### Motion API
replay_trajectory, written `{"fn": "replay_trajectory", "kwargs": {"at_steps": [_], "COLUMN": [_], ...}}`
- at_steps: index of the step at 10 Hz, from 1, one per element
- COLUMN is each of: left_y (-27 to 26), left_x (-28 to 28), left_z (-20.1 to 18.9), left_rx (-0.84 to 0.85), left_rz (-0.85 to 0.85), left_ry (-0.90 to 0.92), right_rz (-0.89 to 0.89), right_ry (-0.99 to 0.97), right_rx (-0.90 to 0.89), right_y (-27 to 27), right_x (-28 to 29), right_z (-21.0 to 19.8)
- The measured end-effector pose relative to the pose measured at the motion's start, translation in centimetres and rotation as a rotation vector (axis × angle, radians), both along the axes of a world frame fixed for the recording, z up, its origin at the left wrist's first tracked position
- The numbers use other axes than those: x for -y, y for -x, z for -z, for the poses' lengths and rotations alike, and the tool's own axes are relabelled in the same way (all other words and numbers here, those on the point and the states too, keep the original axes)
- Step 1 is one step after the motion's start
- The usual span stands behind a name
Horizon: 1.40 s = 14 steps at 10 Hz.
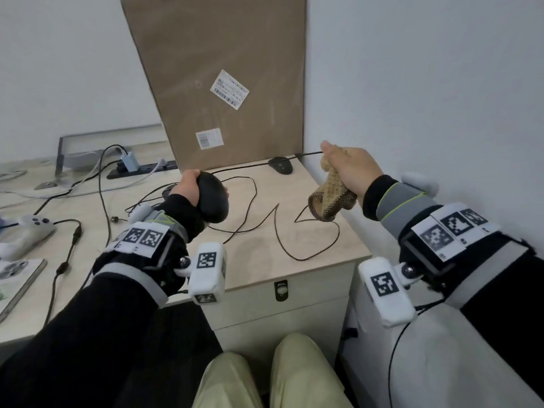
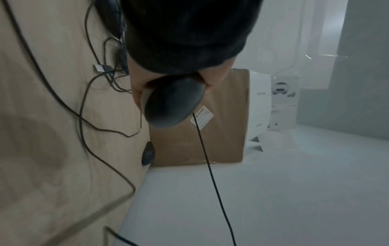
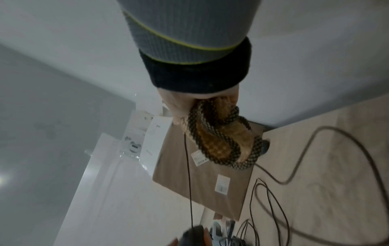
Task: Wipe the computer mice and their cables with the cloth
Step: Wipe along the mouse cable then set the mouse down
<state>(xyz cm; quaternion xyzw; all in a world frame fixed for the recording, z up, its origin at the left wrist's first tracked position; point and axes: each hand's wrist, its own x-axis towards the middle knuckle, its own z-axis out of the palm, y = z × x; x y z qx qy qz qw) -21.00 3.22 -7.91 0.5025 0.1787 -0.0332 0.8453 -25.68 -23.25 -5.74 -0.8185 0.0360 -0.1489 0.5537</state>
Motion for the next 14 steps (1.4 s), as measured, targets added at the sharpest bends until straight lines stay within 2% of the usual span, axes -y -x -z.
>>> {"fn": "replay_trajectory", "kwargs": {"at_steps": [1,2,3,4,5,7,9,10,12,13,14], "left_y": [-0.2,-0.1,-0.4,0.2,0.5,0.6,-0.4,-1.7,0.0,0.9,2.5], "left_x": [-0.3,0.4,1.2,2.5,3.9,6.8,7.8,7.8,8.5,9.3,10.6], "left_z": [0.6,1.0,1.4,1.5,2.3,5.1,9.0,10.2,6.2,4.6,2.4], "left_rx": [-0.004,-0.015,-0.047,-0.092,-0.119,-0.191,-0.329,-0.292,-0.13,-0.004,0.083], "left_rz": [-0.085,-0.052,-0.001,0.083,0.154,0.171,0.13,0.138,0.111,0.174,0.301], "left_ry": [0.021,-0.082,-0.149,0.007,0.002,-0.105,-0.137,-0.277,-0.715,-0.677,-0.546], "right_rz": [0.131,0.234,0.264,0.236,0.231,0.268,0.204,0.181,0.109,0.062,0.005], "right_ry": [-0.065,-0.132,-0.197,-0.17,-0.177,-0.204,-0.123,-0.058,-0.017,-0.01,0.046], "right_rx": [0.008,0.048,0.038,-0.034,-0.064,-0.103,-0.134,-0.144,-0.114,-0.1,-0.077], "right_y": [0.4,0.8,1.0,1.2,0.9,-0.2,-0.6,-0.4,-0.2,-0.2,0.1], "right_x": [1.6,2.2,2.7,3.6,4.2,4.3,3.7,3.0,1.2,0.1,-1.1], "right_z": [-0.9,-1.3,-1.3,-0.9,0.0,1.2,2.3,2.6,3.6,4.0,4.0]}}
